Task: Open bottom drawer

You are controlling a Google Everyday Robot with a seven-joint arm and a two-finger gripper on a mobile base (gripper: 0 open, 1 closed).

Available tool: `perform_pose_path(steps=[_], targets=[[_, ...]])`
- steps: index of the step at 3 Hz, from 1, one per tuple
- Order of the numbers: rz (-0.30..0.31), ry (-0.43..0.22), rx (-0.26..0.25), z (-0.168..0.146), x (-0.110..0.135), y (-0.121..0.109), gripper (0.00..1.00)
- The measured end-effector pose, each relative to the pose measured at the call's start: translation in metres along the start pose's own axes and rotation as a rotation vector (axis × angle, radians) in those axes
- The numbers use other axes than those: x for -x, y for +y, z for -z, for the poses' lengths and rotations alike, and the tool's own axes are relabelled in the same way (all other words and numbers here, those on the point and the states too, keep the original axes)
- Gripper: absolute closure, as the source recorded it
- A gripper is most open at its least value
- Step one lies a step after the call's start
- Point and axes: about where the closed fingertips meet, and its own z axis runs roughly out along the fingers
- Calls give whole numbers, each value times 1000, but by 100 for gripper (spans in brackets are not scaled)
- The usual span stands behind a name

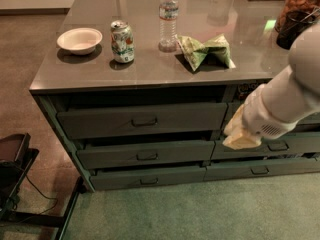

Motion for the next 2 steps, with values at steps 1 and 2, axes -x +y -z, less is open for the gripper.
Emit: perform_pose_path(steps=[1,2], targets=[[19,-27,50,-75,-2,15,87],[15,-39,61,-103,-5,20,100]])
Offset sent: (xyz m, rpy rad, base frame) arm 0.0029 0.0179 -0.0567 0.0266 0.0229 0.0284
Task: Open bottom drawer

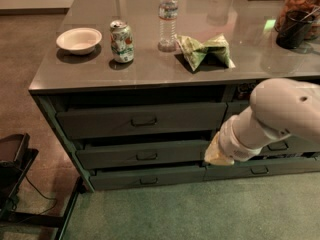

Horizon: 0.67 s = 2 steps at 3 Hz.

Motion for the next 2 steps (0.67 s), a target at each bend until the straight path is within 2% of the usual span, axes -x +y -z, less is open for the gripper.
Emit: perform_pose_path(steps=[1,2], targets=[[2,1,-5,4,1,-1,100],[13,20,28,-25,-9,7,100]])
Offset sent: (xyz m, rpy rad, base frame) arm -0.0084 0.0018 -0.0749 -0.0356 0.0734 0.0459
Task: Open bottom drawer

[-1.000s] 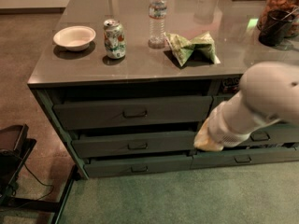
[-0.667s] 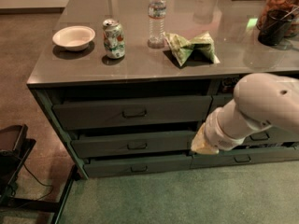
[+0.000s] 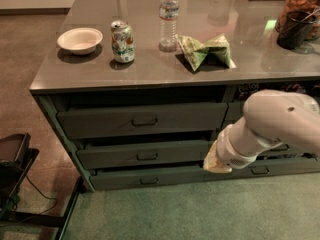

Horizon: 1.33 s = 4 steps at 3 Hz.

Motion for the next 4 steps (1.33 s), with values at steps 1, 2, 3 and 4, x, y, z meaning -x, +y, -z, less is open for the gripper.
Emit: perform_pose_path(steps=[1,2,3,4], targets=[[-6,3,51,-66,-30,24,100],[-32,-34,48,-144,-59,30,100],[-79,-136,-25,-203,-72,1,100],[-119,-181,-23,-240,-74,4,100]])
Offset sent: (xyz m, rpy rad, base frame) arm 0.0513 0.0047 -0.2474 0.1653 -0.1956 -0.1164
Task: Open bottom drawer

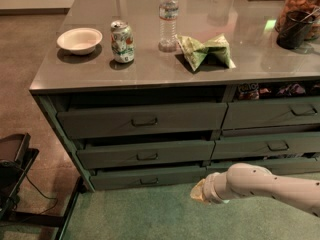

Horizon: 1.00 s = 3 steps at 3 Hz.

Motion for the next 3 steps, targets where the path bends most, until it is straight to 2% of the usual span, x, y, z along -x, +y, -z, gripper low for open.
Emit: perform_pose_path(steps=[1,2,3], targets=[[0,0,0,0,0,0,100],[17,18,9,-27,-15,3,100],[49,-6,16,-76,-35,-2,100]])
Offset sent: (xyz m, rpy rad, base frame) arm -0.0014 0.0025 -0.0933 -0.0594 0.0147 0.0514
